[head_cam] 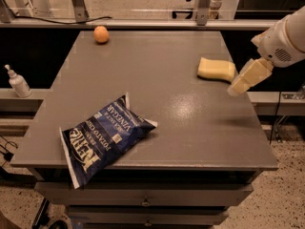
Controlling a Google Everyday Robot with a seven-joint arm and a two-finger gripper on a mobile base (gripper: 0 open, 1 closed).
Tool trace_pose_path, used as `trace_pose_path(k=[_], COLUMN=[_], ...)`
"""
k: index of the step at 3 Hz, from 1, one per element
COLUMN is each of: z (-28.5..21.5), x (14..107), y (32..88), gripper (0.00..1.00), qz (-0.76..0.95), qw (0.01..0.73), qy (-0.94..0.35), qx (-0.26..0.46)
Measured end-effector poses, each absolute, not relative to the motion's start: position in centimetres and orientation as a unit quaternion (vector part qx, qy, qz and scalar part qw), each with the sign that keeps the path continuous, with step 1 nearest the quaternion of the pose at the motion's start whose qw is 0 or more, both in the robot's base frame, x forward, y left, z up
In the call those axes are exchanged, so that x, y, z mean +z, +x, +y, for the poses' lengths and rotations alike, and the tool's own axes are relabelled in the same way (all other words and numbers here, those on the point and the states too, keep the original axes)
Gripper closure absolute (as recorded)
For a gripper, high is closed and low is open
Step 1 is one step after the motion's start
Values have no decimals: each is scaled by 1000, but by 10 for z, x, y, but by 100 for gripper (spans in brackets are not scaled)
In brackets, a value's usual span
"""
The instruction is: Move sponge near orange
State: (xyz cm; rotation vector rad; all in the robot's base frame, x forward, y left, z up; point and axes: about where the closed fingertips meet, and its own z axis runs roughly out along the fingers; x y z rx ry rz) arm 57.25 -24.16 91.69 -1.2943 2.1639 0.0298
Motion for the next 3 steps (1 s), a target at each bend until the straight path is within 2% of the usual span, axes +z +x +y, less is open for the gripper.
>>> trace_pose_path(k=[1,3], z=[-257,-250], x=[892,852], y=[604,655], gripper=[0,0], qz=[829,831], qw=[327,358], qy=[-451,-411], qx=[47,108])
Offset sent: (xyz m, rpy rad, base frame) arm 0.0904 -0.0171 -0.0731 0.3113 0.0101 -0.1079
